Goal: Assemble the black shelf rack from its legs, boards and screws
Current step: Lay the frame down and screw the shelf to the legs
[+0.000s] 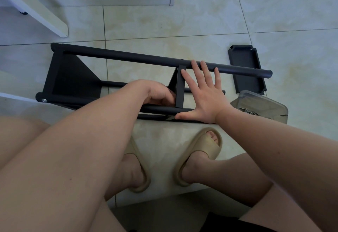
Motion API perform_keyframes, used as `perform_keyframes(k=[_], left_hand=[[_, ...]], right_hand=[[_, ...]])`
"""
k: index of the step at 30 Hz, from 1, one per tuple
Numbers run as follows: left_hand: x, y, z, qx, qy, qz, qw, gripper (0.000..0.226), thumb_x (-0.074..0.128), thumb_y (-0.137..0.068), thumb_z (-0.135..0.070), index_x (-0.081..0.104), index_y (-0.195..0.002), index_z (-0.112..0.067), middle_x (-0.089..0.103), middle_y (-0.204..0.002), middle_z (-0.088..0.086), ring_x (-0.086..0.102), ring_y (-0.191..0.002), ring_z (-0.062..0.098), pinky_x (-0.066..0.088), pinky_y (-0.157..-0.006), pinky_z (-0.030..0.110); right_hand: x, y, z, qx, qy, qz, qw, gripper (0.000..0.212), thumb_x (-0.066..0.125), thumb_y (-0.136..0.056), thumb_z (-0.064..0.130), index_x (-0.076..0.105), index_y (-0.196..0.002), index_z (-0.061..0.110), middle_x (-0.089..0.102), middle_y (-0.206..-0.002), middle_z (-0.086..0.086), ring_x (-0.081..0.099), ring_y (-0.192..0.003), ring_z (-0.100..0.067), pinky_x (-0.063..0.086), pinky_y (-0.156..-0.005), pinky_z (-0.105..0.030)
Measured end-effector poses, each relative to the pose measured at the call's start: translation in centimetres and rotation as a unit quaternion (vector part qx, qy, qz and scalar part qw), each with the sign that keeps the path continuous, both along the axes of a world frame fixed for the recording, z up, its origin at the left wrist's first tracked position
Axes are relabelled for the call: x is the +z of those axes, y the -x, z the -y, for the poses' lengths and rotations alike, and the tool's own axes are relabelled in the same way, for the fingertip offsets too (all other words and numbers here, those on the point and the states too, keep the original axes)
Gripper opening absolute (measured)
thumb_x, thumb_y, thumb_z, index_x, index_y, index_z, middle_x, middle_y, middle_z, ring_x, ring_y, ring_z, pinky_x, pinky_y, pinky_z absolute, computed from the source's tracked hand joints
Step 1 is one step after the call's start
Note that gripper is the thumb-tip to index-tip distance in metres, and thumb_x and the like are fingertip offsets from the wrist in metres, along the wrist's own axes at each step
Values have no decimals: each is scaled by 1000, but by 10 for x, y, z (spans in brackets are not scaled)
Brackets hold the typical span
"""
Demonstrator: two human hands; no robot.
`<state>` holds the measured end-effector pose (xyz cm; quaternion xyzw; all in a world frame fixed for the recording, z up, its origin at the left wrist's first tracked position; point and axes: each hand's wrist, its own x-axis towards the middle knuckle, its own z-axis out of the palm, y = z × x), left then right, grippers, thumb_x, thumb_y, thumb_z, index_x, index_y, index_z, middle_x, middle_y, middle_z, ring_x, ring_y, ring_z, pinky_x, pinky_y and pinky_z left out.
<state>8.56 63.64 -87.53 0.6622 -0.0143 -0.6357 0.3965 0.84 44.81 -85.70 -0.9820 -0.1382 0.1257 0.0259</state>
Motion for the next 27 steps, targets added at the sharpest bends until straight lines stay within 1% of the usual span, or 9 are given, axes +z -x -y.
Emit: perform_keyframes(k=[2, 7, 10, 11, 14, 17, 19, 23, 27], left_hand=[[4, 1, 1, -10, -11, -6, 1000, 20, 55, -93, -12, 74, -85, -15, 75, -84, 2, 69, -80, 16, 51, -86, 30], [6, 0, 1, -27, -45, 19, 998, 15, 59, -91, -13, 71, -81, -13, 70, -74, 2, 64, -75, 20, 50, -76, 29], [4, 0, 2, -10, -33, 31, 999, 36, 58, -91, -5, 71, -61, -19, 69, -64, -1, 65, -66, 15, 49, -71, 26], [3, 0, 2, -5, -29, 33, 999, 36, 58, -91, -3, 70, -61, -19, 69, -65, 0, 65, -65, 15, 50, -70, 26], [1, 1, 2, 12, -19, 43, 999, 19, 57, -90, 1, 64, -81, -15, 69, -80, 8, 65, -74, 20, 52, -73, 26], [0, 1, 2, 22, -5, 32, 999, 17, 54, -91, 5, 59, -94, -11, 61, -101, 18, 61, -92, 27, 51, -86, 32], [0, 2, 2, 24, 3, 23, 999, 17, 53, -92, 5, 59, -100, -9, 62, -104, 18, 60, -97, 28, 49, -97, 38], [1, 1, 0, 0, -3, 10, 1000, 13, 58, -92, -8, 69, -89, -13, 73, -94, 8, 65, -95, 24, 48, -97, 36], [4, 1, 0, -32, -41, 18, 998, 11, 61, -92, -20, 70, -91, -14, 72, -74, -1, 64, -79, 19, 48, -82, 30]], right_hand=[[0, 0, 0, 0, 2, 0, 1000, 133, 28, -60, 105, -4, -162, 26, -19, -168, -8, -22, -154, -32, -11, -120, -64], [0, 0, 0, -1, 4, -2, 1000, 133, 28, -60, 105, -5, -162, 27, -19, -168, -8, -22, -153, -32, -11, -120, -64], [1, 0, 0, 0, 2, -4, 1000, 133, 30, -60, 104, -5, -162, 26, -19, -168, -8, -22, -153, -32, -12, -120, -63], [1, 0, 0, 0, 2, -4, 1000, 133, 30, -60, 104, -5, -162, 26, -19, -168, -8, -23, -153, -32, -12, -120, -63], [2, 0, 0, -1, 6, -5, 1000, 133, 31, -60, 103, -6, -162, 27, -20, -168, -8, -24, -153, -32, -12, -120, -63], [3, 0, -1, -1, 9, -8, 1000, 133, 31, -60, 103, -6, -162, 27, -21, -168, -8, -24, -153, -32, -12, -120, -63], [3, 0, -1, -1, 7, -9, 1000, 133, 30, -60, 103, -6, -162, 27, -21, -168, -8, -24, -153, -32, -12, -120, -63], [3, 0, -1, -1, 1, -7, 1000, 132, 30, -60, 103, -5, -162, 27, -20, -168, -8, -23, -153, -32, -12, -120, -63], [2, 0, 0, 0, 4, -5, 1000, 132, 29, -61, 104, -5, -162, 27, -20, -168, -8, -23, -153, -32, -12, -120, -63]])
